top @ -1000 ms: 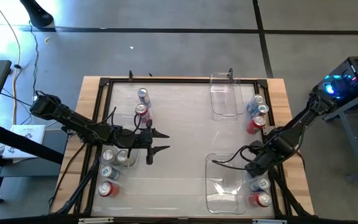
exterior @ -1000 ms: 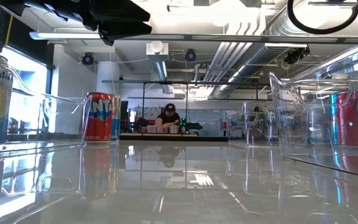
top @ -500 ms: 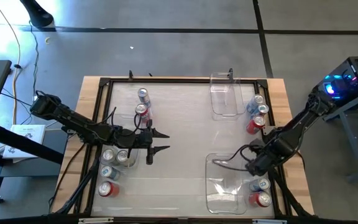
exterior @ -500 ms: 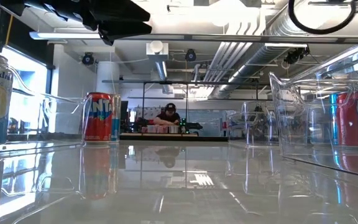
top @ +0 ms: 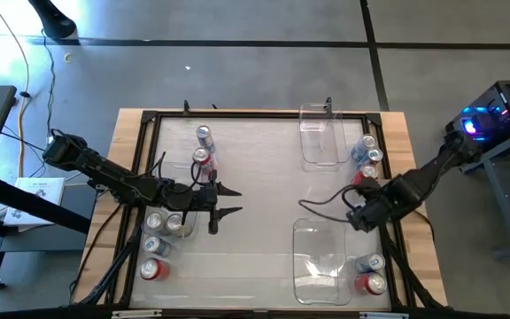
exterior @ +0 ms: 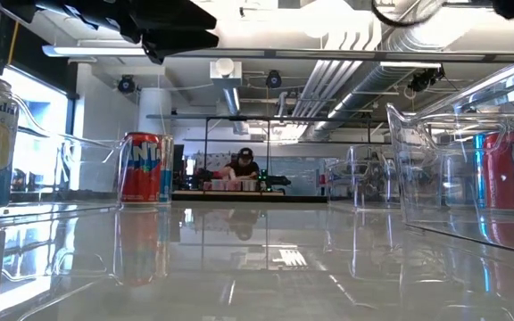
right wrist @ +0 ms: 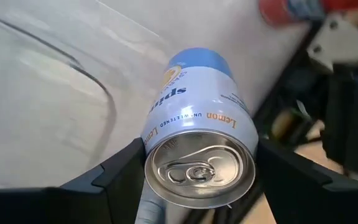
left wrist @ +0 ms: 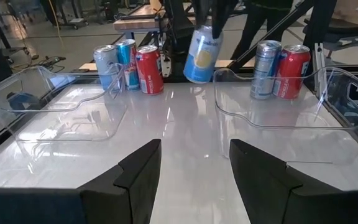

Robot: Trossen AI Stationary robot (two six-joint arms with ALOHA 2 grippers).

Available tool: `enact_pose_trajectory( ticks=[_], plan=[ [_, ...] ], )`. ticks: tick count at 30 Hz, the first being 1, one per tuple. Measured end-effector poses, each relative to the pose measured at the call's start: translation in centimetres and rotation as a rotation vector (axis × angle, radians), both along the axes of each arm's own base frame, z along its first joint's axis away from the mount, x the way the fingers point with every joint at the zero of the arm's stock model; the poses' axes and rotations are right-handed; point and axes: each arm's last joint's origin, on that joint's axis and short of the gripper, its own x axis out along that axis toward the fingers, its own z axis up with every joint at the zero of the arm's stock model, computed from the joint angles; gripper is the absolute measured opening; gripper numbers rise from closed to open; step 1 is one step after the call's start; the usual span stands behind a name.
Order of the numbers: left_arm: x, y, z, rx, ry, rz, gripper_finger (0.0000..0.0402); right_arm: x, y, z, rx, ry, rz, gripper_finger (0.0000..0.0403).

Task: Sort soda cans
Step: Put the center blue and white soda can into the middle left transparent bin

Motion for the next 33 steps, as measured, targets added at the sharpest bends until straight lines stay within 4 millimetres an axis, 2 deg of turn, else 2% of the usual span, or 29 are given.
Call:
enact_pose_trajectory(
  ticks=[10, 13, 17, 21, 28, 33],
  plan=[
    [0.1, 0.6, 0.0, 0.007, 0.001, 0.021, 0.0184, 2.5, -3.9, 4.6, -0.148, -0.212, 0.002, 0.0257],
    [0.1, 0.6, 0.1, 0.006, -0.001, 0.021, 0.0184, 4.5, -4.9, 5.6, -0.166, -0.239, 0.047, 0.0257],
    [-0.2, 0.7, 0.5, -0.011, -0.012, 0.022, 0.0184, 9.7, -5.5, 6.3, -0.153, -0.293, 0.182, 0.0257],
    [-1.3, 0.8, 1.6, -0.067, -0.025, 0.021, 0.0184, 15.7, -5.7, 5.6, -0.109, -0.284, 0.354, 0.0257],
    [-5.1, 1.6, 3.4, -0.226, 0.026, 0.041, 0.0184, 24.8, -4.6, 2.8, -0.009, -0.266, 0.611, 0.0257],
    [-7.0, 2.3, 3.3, -0.302, 0.111, 0.087, 0.0184, 29.0, -3.1, 0.0, 0.104, -0.261, 0.74, 0.0257]
  ],
)
